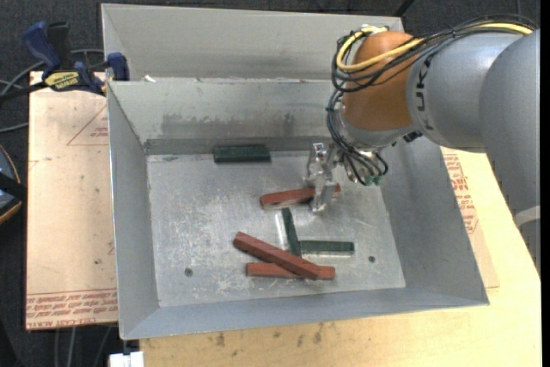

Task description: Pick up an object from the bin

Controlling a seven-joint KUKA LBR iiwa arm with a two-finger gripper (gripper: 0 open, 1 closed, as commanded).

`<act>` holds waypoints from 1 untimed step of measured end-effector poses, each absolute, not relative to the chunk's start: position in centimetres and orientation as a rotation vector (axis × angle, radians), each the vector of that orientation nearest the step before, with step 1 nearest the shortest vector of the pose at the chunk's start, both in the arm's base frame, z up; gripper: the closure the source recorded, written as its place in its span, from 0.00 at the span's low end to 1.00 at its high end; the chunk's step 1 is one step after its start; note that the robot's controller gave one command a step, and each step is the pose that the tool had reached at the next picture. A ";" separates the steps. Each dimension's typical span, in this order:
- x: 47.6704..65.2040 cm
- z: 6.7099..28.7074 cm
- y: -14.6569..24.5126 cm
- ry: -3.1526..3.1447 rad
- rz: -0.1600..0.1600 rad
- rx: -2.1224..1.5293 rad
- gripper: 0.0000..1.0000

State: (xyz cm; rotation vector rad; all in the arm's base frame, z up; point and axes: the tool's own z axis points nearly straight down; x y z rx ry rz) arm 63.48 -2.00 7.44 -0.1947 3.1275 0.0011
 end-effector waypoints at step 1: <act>63.4 7.8 -2.0 3.131 0.002 -0.195 1.00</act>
Offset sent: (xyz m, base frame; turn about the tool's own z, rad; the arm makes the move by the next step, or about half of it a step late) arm 0.0000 0.0000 0.0311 0.0000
